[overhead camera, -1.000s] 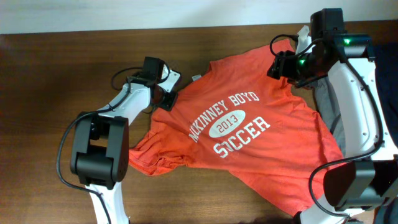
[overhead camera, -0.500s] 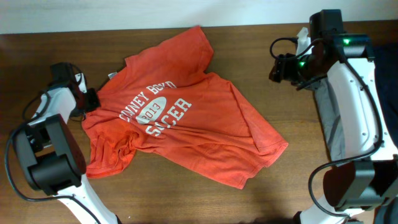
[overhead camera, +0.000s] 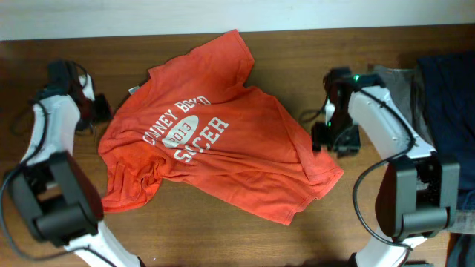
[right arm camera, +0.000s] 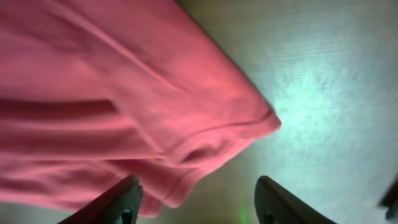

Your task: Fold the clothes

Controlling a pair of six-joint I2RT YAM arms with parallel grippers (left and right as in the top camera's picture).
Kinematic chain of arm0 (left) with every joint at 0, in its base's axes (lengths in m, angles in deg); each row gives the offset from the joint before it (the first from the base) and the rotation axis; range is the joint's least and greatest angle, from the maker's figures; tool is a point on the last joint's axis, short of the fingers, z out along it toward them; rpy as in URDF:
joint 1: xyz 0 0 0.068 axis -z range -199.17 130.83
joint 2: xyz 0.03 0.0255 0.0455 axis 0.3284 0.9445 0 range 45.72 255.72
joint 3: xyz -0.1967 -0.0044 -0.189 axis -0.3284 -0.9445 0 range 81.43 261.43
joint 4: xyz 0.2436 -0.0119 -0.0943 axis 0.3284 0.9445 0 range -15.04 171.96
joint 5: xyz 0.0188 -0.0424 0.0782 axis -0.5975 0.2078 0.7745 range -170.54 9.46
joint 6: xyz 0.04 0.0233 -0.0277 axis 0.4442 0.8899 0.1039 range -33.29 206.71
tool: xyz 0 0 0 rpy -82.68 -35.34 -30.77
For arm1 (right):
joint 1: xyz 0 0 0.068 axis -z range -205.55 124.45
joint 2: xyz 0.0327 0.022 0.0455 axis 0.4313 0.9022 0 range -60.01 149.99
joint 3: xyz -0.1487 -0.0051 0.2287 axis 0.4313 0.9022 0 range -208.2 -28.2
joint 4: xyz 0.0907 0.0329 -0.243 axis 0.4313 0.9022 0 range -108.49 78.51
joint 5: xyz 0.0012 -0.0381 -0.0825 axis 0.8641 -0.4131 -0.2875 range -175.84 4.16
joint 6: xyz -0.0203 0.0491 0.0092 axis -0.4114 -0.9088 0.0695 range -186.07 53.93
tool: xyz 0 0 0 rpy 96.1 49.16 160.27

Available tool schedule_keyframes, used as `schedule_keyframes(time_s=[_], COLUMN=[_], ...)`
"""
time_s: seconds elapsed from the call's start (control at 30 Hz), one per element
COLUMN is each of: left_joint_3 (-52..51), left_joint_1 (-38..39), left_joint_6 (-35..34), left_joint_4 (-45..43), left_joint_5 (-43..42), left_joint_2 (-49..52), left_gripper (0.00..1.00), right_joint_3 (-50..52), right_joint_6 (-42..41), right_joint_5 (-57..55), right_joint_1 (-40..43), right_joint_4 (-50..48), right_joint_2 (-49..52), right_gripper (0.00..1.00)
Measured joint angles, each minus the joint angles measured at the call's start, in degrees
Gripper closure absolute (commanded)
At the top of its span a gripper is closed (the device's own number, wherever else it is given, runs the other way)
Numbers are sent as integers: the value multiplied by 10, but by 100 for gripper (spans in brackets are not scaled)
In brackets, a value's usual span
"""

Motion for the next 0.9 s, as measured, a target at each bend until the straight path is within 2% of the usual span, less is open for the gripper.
schedule_keyframes(time_s=[0.2, 0.33, 0.47, 0.83, 0.9], left_joint_3=[21, 22, 22, 22, 22], left_joint_1=[1, 8, 23, 45, 45], left_joint_6=[0, 0, 0, 0, 0], left_joint_4=[13, 19, 25, 37, 38], left_joint_5=[-14, -30, -35, -43, -43], left_joint_2=[-104, -143, -146, -146, -146], left_gripper=[43, 41, 40, 39, 39], right_joint_3=[94, 144, 167, 187, 192], right_joint_6=[-31, -47, -47, -43, -42], right_joint_5=[-13, -9, 38, 131, 137], right_joint_1=[15, 24, 25, 25, 25], right_joint_4=[-44, -110, -155, -157, -157], right_joint_2=[1, 1, 1, 1, 1], right_gripper=[45, 49, 52, 53, 68])
